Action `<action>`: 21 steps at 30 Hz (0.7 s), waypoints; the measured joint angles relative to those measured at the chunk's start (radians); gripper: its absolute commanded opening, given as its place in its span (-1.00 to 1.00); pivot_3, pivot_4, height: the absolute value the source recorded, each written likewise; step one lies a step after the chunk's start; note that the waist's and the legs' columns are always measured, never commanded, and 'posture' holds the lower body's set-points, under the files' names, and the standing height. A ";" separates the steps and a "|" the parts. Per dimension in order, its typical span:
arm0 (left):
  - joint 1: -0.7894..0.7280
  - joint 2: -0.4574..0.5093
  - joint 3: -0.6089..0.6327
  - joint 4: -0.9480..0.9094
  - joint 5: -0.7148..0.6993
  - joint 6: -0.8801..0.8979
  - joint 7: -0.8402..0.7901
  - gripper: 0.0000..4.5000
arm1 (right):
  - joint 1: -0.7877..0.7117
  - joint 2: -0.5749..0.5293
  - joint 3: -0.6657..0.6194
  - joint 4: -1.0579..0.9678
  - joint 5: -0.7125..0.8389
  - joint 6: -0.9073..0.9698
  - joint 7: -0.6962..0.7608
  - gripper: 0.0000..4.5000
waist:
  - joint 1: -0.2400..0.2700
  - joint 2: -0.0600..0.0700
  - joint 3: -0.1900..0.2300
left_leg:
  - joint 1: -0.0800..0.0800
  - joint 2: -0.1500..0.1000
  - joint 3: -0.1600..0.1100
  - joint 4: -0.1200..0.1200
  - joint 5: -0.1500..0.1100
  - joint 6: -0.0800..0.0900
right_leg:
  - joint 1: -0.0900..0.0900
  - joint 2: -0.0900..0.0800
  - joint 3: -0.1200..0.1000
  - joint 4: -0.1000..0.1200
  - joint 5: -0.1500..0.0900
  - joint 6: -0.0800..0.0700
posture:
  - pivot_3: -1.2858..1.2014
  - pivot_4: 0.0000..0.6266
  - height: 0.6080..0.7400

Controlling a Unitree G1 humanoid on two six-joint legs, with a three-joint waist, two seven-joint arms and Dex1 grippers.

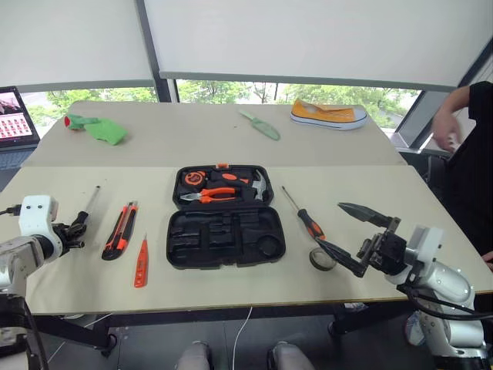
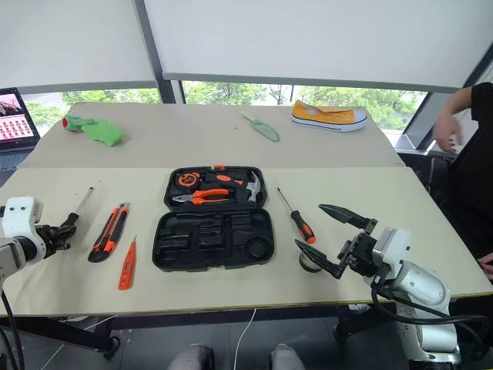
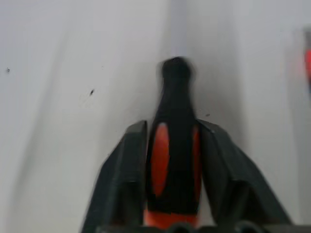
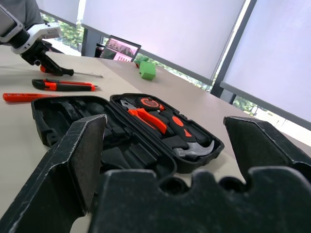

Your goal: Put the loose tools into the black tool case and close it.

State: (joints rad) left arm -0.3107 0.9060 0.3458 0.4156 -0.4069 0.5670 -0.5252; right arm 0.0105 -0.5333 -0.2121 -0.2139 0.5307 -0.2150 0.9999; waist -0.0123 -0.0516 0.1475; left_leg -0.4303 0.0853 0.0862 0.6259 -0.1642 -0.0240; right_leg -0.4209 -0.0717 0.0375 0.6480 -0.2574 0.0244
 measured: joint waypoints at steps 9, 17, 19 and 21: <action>-0.205 -0.066 -0.286 -0.178 0.091 -0.508 -0.545 -0.58 | -0.051 -0.118 -0.056 0.092 0.033 0.050 0.044 1.00 | 0.037 0.001 0.000 | -0.002 -0.003 0.003 0.005 0.001 0.002 | 0.004 -0.004 0.000 -0.002 0.002 0.003 | 0.03 -0.52 1.00; -0.389 -0.192 -0.582 0.047 0.355 -0.751 -0.663 -0.58 | -0.067 -0.126 -0.041 0.102 0.033 0.083 0.066 1.00 | 0.004 0.002 0.000 | -0.002 -0.001 0.000 0.004 0.002 0.004 | 0.002 0.003 0.005 0.000 0.003 0.005 | 0.03 -0.52 1.00; -0.407 -0.197 -0.600 0.122 0.407 -0.811 -0.654 -0.58 | -0.069 -0.125 -0.038 0.095 0.033 0.086 0.062 1.00 | 0.001 0.003 0.000 | -0.002 -0.001 0.000 0.004 0.002 0.004 | 0.002 0.002 0.005 0.000 0.002 0.005 | 0.03 -0.52 1.00; -0.435 -0.212 -0.604 0.207 0.445 -0.864 -0.628 -0.58 | -0.065 -0.125 -0.038 0.084 0.033 0.090 0.057 1.00 | 0.005 0.002 0.001 | -0.004 -0.001 0.000 0.006 0.002 0.004 | 0.001 0.002 0.005 0.000 0.002 0.005 | 0.03 -0.52 1.00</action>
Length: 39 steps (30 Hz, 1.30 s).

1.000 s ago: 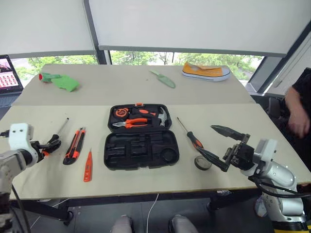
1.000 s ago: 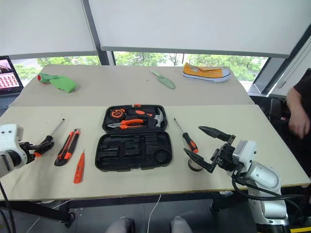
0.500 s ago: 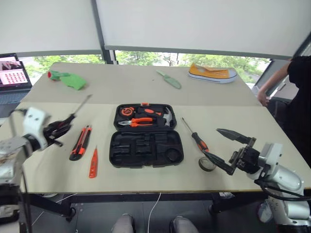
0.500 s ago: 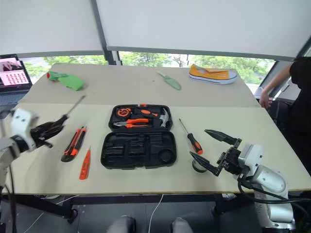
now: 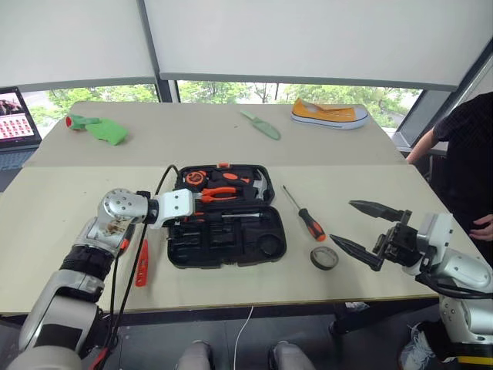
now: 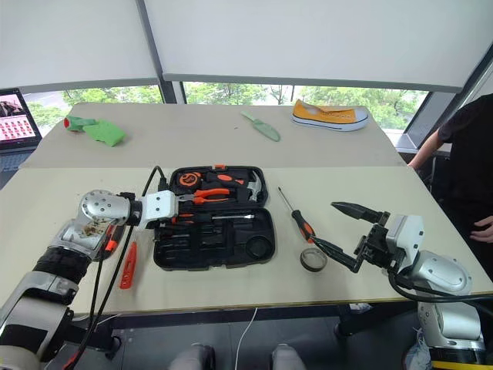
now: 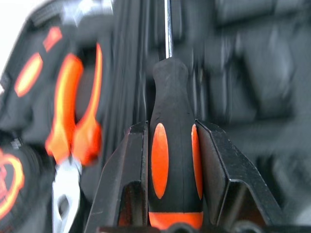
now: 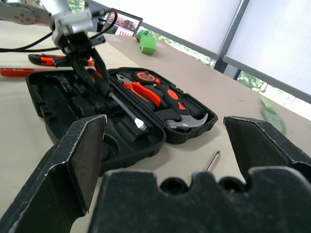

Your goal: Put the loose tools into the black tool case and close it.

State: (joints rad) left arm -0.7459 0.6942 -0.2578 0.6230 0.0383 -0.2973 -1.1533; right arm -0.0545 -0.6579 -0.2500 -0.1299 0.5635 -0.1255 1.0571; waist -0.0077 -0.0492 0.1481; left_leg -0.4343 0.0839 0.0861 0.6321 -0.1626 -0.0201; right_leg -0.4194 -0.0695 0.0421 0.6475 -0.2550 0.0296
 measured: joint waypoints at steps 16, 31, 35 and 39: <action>-0.052 -0.080 0.064 0.131 -0.022 -0.084 0.004 0.45 | 0.047 0.000 0.000 -0.085 0.002 0.060 -0.059 1.00 | 0.021 0.001 0.000 | -0.004 0.000 -0.001 0.007 0.001 0.001 | 0.001 0.000 0.000 0.001 0.002 0.003 | 0.03 -0.52 1.00; 0.089 -0.184 0.150 -0.040 -0.148 0.195 0.078 -0.99 | 0.087 0.000 0.004 -0.101 -0.008 0.109 -0.077 1.00 | 0.021 0.002 0.000 | -0.006 0.000 -0.002 0.010 0.000 0.002 | 0.001 0.000 0.000 0.001 0.003 0.004 | 0.03 -0.52 1.00; 0.086 -0.181 0.118 -0.070 -0.096 0.214 0.111 -0.99 | 0.105 0.004 0.004 -0.107 -0.012 0.111 -0.089 1.00 | 0.023 0.003 -0.001 | -0.004 -0.001 -0.003 0.010 0.000 0.002 | 0.003 0.000 0.000 0.001 0.002 0.004 | 0.03 -0.52 1.00; 0.085 -0.177 0.098 -0.081 -0.073 0.216 0.105 -0.99 | 0.139 0.011 0.004 -0.123 -0.018 0.115 -0.111 1.00 | 0.022 0.004 -0.002 | -0.004 -0.001 -0.003 0.010 0.000 0.002 | 0.004 0.000 0.000 0.001 0.002 0.004 | 0.03 -0.52 1.00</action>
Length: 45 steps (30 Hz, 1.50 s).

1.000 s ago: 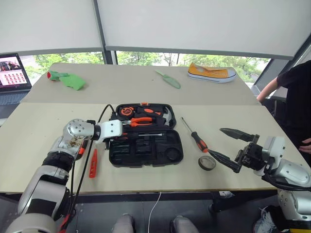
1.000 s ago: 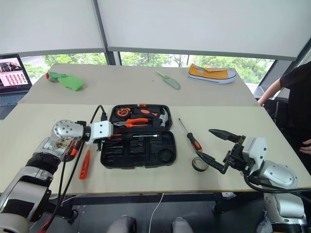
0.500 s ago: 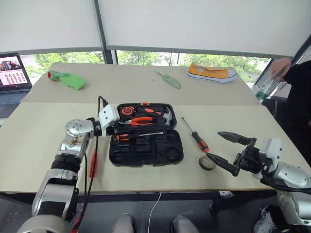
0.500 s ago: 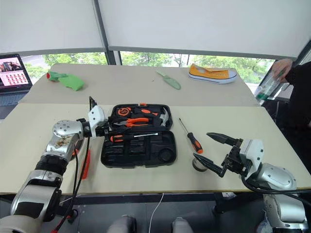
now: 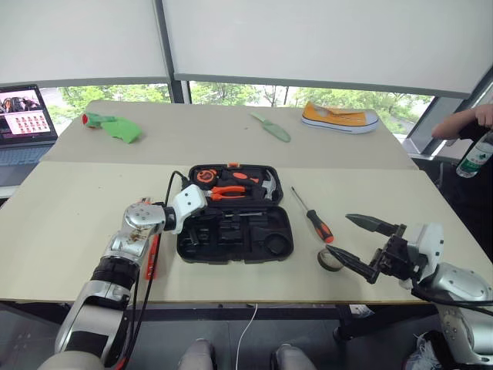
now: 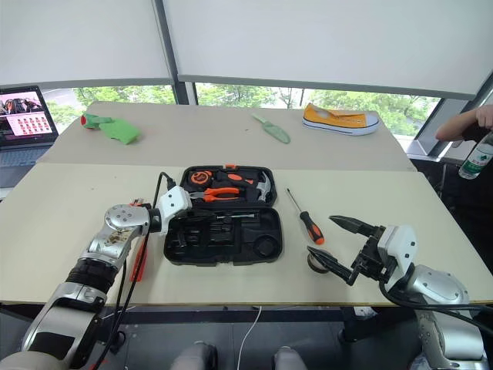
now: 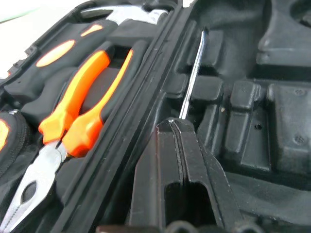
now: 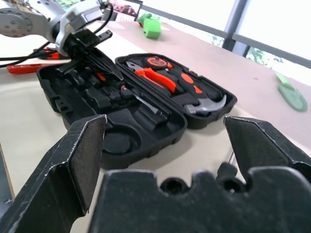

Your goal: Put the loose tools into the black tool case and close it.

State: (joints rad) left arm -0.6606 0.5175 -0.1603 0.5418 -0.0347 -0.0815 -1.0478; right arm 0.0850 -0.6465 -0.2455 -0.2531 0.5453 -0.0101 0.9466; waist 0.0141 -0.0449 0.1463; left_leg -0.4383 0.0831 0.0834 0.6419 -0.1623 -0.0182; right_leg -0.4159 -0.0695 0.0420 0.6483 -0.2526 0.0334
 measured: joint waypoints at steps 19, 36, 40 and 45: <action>0.199 0.116 0.272 -0.176 -0.354 -0.021 -0.246 0.67 | 0.221 0.017 -0.179 -0.029 -0.048 0.101 -0.182 1.00 | -0.015 0.002 -0.001 | -0.001 0.001 0.000 -0.002 -0.001 0.001 | -0.003 0.001 0.000 0.000 -0.001 -0.001 | 0.03 -0.52 1.00; 0.688 0.124 0.475 -0.601 -0.574 0.188 -0.172 0.95 | -0.136 -0.177 -0.037 -0.128 0.029 0.806 -0.382 1.00 | -0.022 0.003 -0.001 | -0.001 0.000 0.003 0.000 -0.001 0.002 | -0.004 -0.005 0.000 -0.001 -0.003 -0.007 | 0.03 -0.52 1.00; 0.697 0.114 0.460 -0.650 -0.583 0.192 -0.156 0.95 | -0.392 -0.163 0.094 -0.046 0.029 0.976 -0.422 1.00 | -0.019 0.003 -0.001 | -0.002 0.000 0.003 0.000 0.000 0.002 | -0.005 -0.004 0.000 -0.001 -0.002 -0.009 | 0.03 -0.52 1.00; 0.687 0.106 0.406 -0.694 -0.582 0.191 -0.156 0.99 | -0.554 -0.157 0.266 0.097 -0.027 1.092 -0.418 0.89 | -0.011 0.003 -0.001 | -0.004 -0.001 0.003 -0.001 -0.001 0.005 | -0.006 -0.004 0.000 -0.002 -0.003 -0.005 | 0.03 -0.52 1.00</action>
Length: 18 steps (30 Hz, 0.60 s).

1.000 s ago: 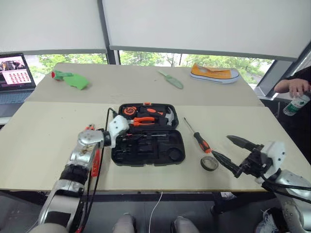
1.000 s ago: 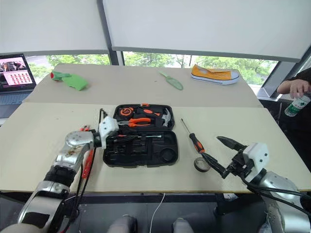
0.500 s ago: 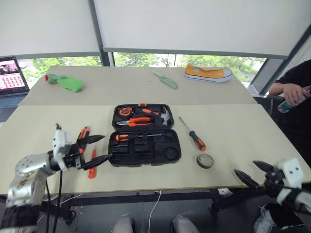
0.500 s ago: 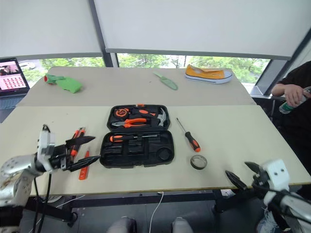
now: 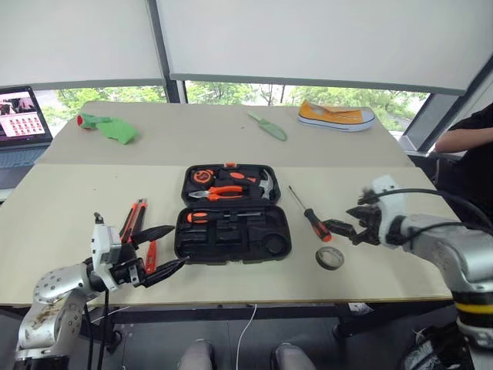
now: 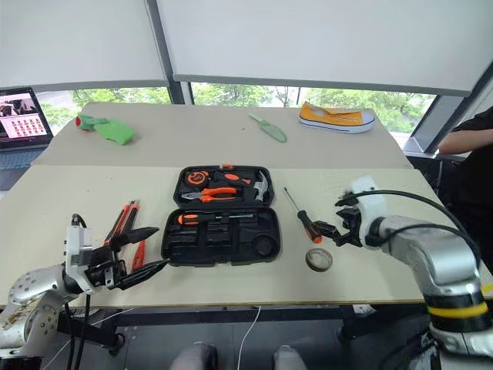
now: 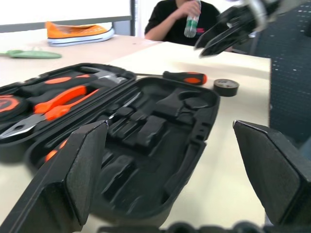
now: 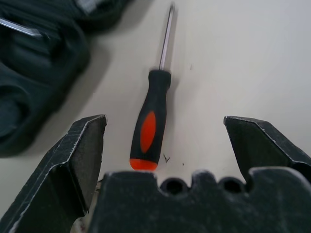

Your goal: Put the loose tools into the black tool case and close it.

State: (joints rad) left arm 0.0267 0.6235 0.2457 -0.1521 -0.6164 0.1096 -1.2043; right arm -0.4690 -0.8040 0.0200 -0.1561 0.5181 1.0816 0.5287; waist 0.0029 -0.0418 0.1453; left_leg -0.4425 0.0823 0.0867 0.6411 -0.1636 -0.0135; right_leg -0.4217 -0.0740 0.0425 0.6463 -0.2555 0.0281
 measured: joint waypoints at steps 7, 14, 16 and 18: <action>-0.038 -0.047 -0.072 -0.055 0.026 -0.001 0.056 1.00 | -0.116 0.051 0.149 0.133 -0.108 -0.017 0.037 -0.08 | -0.007 0.000 0.000 | -0.001 0.000 -0.001 0.000 0.000 0.001 | -0.001 0.001 0.000 0.000 0.002 0.004 | 0.03 -0.52 1.00; -0.014 -0.044 -0.068 -0.056 0.028 -0.001 0.067 1.00 | -0.125 0.108 0.119 0.196 -0.144 -0.040 0.023 -0.55 | -0.015 0.000 0.000 | -0.001 0.001 -0.001 0.000 0.000 0.001 | 0.000 0.002 0.000 0.001 0.002 0.004 | 0.03 -0.52 1.00; -0.010 -0.044 -0.059 -0.056 0.028 -0.002 0.077 1.00 | -0.093 0.108 0.075 0.192 -0.142 -0.068 0.024 -0.55 | -0.009 0.000 0.000 | -0.001 0.000 -0.001 0.000 0.000 0.000 | 0.000 0.001 0.000 0.000 0.002 0.004 | 0.03 -0.52 1.00; -0.008 -0.044 -0.042 -0.056 0.027 -0.002 0.089 1.00 | -0.063 0.108 0.017 0.192 -0.143 -0.149 0.038 -0.55 | -0.008 0.000 0.000 | -0.002 0.000 0.000 0.000 0.000 0.000 | -0.001 0.001 0.000 0.000 0.003 0.005 | 0.03 -0.52 1.00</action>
State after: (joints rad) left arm 0.0186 0.5797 0.2036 -0.2079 -0.5896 0.1073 -1.1150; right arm -0.5321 -0.6963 0.0369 0.0361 0.3754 0.9326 0.5667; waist -0.0055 -0.0415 0.1455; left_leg -0.4440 0.0822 0.0862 0.6412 -0.1638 -0.0130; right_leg -0.4225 -0.0732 0.0422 0.6463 -0.2529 0.0331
